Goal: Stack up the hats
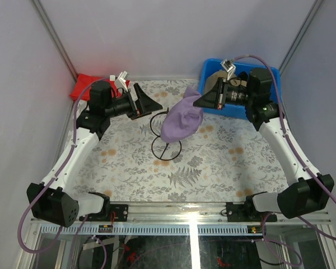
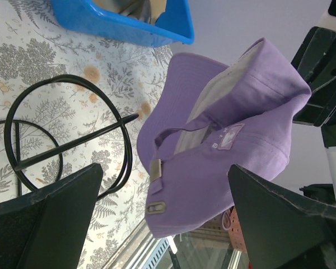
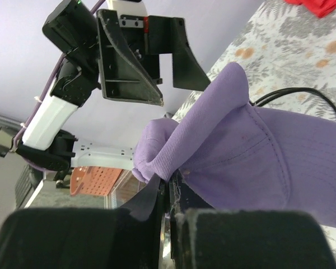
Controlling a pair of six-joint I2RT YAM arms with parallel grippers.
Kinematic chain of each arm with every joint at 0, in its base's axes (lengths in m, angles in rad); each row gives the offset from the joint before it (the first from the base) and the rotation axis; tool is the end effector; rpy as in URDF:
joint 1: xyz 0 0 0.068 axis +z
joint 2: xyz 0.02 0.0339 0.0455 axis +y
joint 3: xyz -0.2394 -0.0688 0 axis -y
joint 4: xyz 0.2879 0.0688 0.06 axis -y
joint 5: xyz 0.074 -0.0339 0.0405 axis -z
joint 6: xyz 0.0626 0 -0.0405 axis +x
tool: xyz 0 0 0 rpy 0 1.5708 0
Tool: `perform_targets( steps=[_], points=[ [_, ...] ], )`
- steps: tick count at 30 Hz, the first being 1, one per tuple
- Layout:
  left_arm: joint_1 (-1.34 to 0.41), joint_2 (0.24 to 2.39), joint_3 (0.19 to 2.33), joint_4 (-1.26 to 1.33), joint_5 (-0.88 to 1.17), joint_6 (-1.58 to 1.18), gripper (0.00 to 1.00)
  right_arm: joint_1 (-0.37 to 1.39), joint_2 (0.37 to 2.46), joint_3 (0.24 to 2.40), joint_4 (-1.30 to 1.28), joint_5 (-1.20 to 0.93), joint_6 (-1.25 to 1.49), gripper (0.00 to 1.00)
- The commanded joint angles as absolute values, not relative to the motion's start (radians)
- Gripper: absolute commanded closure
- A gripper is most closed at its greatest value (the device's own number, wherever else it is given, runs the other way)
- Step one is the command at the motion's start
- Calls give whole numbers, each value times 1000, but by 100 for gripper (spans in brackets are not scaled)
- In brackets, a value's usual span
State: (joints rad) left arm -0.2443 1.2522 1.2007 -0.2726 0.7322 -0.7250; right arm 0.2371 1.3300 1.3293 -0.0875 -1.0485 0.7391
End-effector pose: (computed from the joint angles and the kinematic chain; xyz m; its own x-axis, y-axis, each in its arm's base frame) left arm 0.3294 -0.1252 0.3476 -0.7583 -0.3192 -0.5684 0.3900 0.4765 -0.7880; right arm 0.3330 0.1363 0.3965 -0.7075 0.1748 -0.6848 -0.6491 0.2225 0.7274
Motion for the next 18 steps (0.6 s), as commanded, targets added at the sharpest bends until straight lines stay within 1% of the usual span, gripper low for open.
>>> perform_targets(
  steps=[1, 10, 13, 16, 18],
  points=[
    [-244, 1227, 1165, -191, 801, -762, 5, 321, 1351, 1312, 129, -1068, 849, 96],
    [-252, 1232, 1126, -92, 862, -871, 4, 343, 1396, 1334, 322, -1093, 987, 96],
    [-254, 1233, 1104, 8, 894, -968, 3, 344, 1397, 1333, 387, -1099, 1038, 96],
    [-269, 1234, 1084, 137, 907, -1085, 2, 343, 1392, 1325, 397, -1108, 1049, 96],
    [-289, 1241, 1065, 269, 908, -1187, 1, 343, 1385, 1314, 401, -1108, 1049, 96]
  ],
)
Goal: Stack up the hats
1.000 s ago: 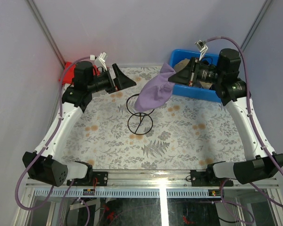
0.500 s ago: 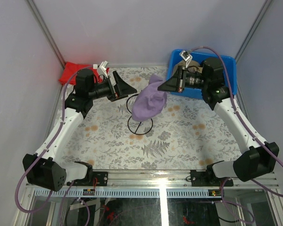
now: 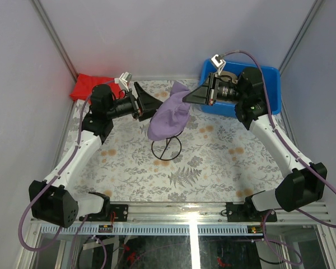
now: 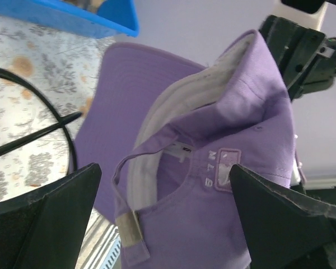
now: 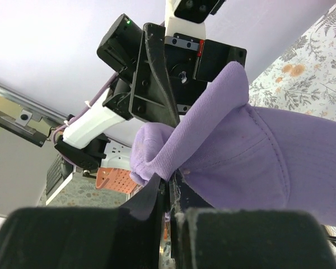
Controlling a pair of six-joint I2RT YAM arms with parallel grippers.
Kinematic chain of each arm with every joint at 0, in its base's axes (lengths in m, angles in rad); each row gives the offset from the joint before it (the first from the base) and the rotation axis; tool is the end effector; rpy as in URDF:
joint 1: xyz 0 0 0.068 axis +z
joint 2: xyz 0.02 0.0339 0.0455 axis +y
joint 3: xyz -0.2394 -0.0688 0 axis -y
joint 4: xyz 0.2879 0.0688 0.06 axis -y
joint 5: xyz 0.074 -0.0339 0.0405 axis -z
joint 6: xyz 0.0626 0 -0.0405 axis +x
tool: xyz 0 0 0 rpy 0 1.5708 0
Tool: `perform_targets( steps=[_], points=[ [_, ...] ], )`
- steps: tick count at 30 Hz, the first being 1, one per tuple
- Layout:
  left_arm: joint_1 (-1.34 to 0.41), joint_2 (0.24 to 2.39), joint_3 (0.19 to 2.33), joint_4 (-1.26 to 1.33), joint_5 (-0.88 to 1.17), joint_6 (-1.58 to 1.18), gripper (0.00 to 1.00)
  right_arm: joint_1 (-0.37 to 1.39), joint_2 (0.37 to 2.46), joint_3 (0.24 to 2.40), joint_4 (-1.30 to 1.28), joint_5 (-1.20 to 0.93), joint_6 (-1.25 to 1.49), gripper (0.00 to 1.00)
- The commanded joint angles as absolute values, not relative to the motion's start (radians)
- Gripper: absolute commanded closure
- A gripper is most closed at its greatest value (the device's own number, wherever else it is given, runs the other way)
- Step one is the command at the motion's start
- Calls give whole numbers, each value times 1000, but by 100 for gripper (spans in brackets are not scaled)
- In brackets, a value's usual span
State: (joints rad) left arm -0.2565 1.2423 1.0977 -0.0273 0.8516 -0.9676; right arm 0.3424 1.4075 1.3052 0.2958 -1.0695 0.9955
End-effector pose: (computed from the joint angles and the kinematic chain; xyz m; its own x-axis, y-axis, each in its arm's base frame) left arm 0.3265 -0.1343 0.3383 -0.8220 -0.3453 -0.4529 0.3653 0.2905 -0.8844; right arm 0.3355 0.1779 0.4000 -0.7170 0.1725 -0.6754 -0.6808 0.0349 0.7316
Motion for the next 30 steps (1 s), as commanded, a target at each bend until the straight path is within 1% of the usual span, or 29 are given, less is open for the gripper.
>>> perform_targets(
  steps=[1, 5, 7, 8, 9, 10, 11, 12, 14, 15, 16, 21, 23, 25, 26, 28, 29, 30],
  points=[
    [-304, 1248, 1053, 338, 903, -1245, 1, 343, 1381, 1307, 405, -1107, 1050, 96],
    [-375, 1301, 1047, 573, 886, -1402, 0, 344, 1364, 1278, 408, -1108, 1051, 96],
    [-395, 1320, 1056, 617, 878, -1432, 6, 342, 1351, 1271, 371, -1110, 1022, 96],
    [-396, 1319, 1058, 619, 874, -1432, 12, 341, 1343, 1274, 326, -1106, 985, 96],
    [-395, 1315, 1058, 605, 865, -1417, 23, 339, 1330, 1283, 260, -1099, 938, 96],
    [-390, 1304, 1062, 556, 852, -1383, 43, 336, 1319, 1290, 194, -1091, 884, 96],
    [-384, 1289, 1074, 480, 836, -1334, 60, 329, 1310, 1297, 123, -1081, 834, 96],
    [-381, 1277, 1096, 395, 818, -1271, 70, 319, 1299, 1299, 60, -1073, 793, 96],
    [-373, 1256, 1138, 241, 790, -1156, 84, 291, 1283, 1303, -29, -1062, 731, 96],
    [-367, 1250, 1155, 180, 776, -1114, 89, 278, 1277, 1307, -77, -1058, 702, 96],
    [-363, 1244, 1169, 134, 762, -1080, 91, 267, 1275, 1315, -118, -1055, 676, 96],
    [-344, 1239, 1213, -8, 727, -971, 92, 242, 1295, 1420, -374, -1000, 482, 96],
    [-340, 1238, 1215, -32, 721, -949, 93, 239, 1301, 1444, -412, -996, 452, 96],
    [-338, 1238, 1207, -34, 720, -947, 93, 238, 1299, 1441, -389, -1011, 473, 96],
    [-339, 1243, 1201, -22, 733, -954, 88, 238, 1297, 1431, -360, -1024, 514, 96],
    [-340, 1252, 1181, 24, 760, -996, 59, 238, 1287, 1404, -259, -1071, 606, 96],
    [-341, 1253, 1164, 66, 776, -1028, 48, 237, 1279, 1388, -190, -1095, 656, 96],
    [-343, 1253, 1144, 113, 792, -1065, 41, 235, 1271, 1371, -115, -1123, 718, 96]
  ],
)
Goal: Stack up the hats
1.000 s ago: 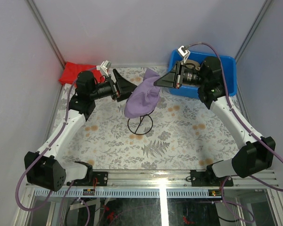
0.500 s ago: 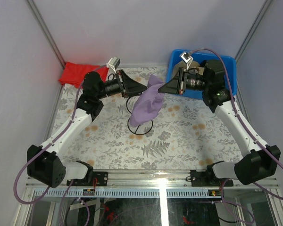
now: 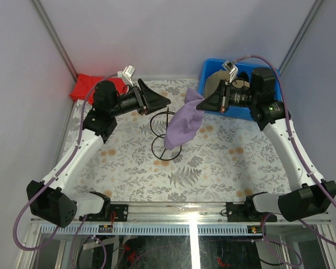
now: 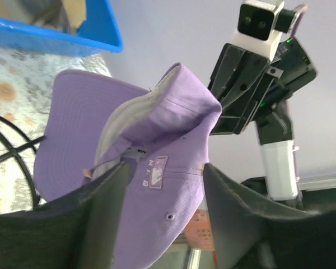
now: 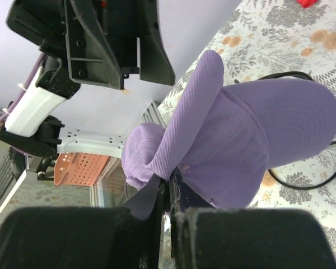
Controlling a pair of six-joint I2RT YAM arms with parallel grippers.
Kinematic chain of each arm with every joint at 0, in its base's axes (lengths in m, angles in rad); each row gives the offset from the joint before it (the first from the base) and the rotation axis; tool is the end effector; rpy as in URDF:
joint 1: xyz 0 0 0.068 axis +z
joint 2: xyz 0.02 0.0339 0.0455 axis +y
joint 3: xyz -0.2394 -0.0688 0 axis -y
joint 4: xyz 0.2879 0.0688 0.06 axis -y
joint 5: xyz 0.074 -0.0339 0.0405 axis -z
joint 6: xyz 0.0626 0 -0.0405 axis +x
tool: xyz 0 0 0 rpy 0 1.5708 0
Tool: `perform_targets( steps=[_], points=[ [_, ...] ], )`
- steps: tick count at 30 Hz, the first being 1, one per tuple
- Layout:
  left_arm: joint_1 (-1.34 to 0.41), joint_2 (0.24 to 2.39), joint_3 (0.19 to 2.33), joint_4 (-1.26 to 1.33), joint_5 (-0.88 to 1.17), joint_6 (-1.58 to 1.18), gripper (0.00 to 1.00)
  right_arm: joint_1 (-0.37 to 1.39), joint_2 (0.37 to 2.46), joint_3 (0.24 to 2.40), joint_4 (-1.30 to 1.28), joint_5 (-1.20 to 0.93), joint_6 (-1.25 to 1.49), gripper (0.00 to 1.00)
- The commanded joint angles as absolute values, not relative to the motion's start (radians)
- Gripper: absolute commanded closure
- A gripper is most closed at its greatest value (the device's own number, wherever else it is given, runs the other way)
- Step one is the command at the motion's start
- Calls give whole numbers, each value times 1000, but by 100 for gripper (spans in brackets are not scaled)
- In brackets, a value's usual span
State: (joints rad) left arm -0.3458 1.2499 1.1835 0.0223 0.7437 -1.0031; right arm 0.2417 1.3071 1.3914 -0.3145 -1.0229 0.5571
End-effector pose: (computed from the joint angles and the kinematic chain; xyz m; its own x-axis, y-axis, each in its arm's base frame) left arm 0.3203 -0.1604 0.3762 -0.7691 -0.3825 -0.5120 0.4413 0.2616 -0.8584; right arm 0.3205 0.1340 0.4043 -0.6806 0.1159 -0.7234 -0.6736 0.2893 0.6801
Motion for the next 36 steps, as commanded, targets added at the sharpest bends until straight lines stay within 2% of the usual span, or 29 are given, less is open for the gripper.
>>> perform_targets(
  steps=[1, 7, 13, 15, 19, 25, 36],
  points=[
    [-345, 1254, 1125, 157, 809, -1102, 35, 229, 1266, 1356, -41, -1150, 782, 96],
    [-347, 1247, 1032, 303, 876, -1268, 27, 194, 1261, 1293, 421, -1264, 1170, 96],
    [-351, 1225, 946, 561, 873, -1508, 21, 172, 1335, 1287, 1083, -1248, 1715, 97],
    [-359, 1234, 931, 662, 861, -1594, 18, 171, 1365, 1309, 1213, -1230, 1832, 97],
    [-397, 1271, 914, 871, 817, -1769, 12, 171, 1390, 1329, 1268, -1189, 1879, 97],
    [-466, 1349, 913, 1207, 698, -2017, 8, 171, 1374, 1286, 1270, -1157, 1856, 97],
    [-618, 1494, 1040, 1371, 585, -2117, 5, 172, 1356, 1209, 1189, -1148, 1771, 97]
  ],
)
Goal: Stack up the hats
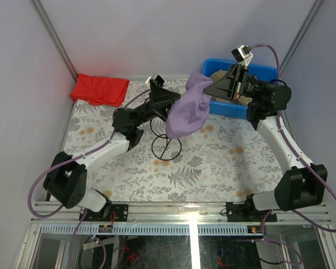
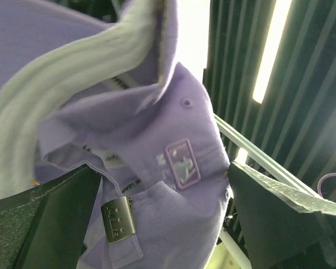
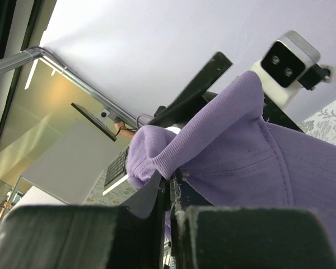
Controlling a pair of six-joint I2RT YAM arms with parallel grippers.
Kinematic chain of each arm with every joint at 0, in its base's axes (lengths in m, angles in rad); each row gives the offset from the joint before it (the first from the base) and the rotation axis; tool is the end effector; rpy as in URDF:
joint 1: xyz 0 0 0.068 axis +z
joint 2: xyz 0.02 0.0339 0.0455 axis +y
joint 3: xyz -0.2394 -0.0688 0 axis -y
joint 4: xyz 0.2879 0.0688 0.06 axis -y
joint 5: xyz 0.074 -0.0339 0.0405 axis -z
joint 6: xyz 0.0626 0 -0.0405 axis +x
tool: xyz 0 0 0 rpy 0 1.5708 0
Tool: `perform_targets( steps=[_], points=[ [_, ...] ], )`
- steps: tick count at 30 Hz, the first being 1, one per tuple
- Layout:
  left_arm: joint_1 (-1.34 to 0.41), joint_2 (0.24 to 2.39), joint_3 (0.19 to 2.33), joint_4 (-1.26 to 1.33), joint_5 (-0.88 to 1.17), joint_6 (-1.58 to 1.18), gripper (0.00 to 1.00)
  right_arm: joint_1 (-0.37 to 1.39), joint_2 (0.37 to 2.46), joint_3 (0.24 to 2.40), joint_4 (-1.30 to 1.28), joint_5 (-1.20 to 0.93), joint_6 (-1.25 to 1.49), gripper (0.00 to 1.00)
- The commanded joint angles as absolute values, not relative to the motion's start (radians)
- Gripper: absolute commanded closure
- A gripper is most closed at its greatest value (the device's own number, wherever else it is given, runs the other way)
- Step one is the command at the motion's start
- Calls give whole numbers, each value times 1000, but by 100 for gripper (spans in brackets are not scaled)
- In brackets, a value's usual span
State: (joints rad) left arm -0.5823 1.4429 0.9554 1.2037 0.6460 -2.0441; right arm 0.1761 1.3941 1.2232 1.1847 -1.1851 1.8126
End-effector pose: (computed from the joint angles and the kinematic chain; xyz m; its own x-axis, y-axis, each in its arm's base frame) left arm 0.2845 -0.2325 0.3505 -0.9784 -0.2067 -0.0079 0.1150 -0.5115 -0.8515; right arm 0.3082 0.1138 0.4421 -0.7323 0.2407 -0.6370 -0.6802 -0.2125 0.7016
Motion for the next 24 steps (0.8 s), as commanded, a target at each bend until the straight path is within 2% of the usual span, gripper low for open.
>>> perform_targets(
  steps=[1, 9, 13, 15, 16, 17, 18, 20, 21, 24],
  points=[
    [-627, 1509, 1062, 1370, 588, -2113, 5, 172, 1353, 1205, 1165, -1150, 1750, 97],
    [-651, 1545, 1164, 1302, 649, -2029, 6, 171, 1278, 1235, 615, -1152, 1331, 97],
    [-642, 1487, 1138, 1148, 695, -1917, 5, 171, 1255, 1295, 275, -1101, 1062, 97],
    [-641, 1467, 1145, 1050, 715, -1847, 6, 171, 1254, 1312, 223, -1097, 1034, 98],
    [-642, 1463, 1157, 997, 725, -1810, 9, 172, 1254, 1316, 219, -1096, 1033, 97],
    [-643, 1463, 1170, 945, 735, -1770, 16, 171, 1255, 1322, 214, -1094, 1033, 97],
    [-643, 1467, 1184, 895, 746, -1734, 26, 171, 1254, 1325, 213, -1094, 1034, 98],
    [-644, 1472, 1202, 824, 752, -1675, 54, 171, 1248, 1327, 211, -1084, 1035, 98],
    [-645, 1476, 1206, 795, 753, -1651, 62, 171, 1246, 1327, 209, -1083, 1036, 98],
    [-645, 1492, 1206, 806, 750, -1622, 69, 171, 1236, 1323, 203, -1076, 1035, 97]
  ],
)
